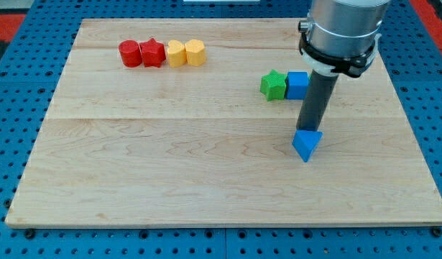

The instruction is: Move the blue triangle towards the bottom right

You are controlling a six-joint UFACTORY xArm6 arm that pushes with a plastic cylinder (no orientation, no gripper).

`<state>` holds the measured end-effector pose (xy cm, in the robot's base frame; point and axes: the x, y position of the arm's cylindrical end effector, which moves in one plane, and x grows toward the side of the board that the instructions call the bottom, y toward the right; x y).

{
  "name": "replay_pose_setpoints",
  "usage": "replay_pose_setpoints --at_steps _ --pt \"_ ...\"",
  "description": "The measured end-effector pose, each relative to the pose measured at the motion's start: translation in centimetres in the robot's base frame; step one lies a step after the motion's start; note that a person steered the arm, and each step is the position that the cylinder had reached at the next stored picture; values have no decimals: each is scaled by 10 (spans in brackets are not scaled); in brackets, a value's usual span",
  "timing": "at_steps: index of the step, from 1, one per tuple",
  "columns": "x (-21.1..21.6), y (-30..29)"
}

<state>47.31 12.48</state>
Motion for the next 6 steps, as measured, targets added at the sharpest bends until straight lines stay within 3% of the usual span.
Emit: replay_pose_setpoints --at_steps 4,6 --pt "52 -54" --pt "64 -13"
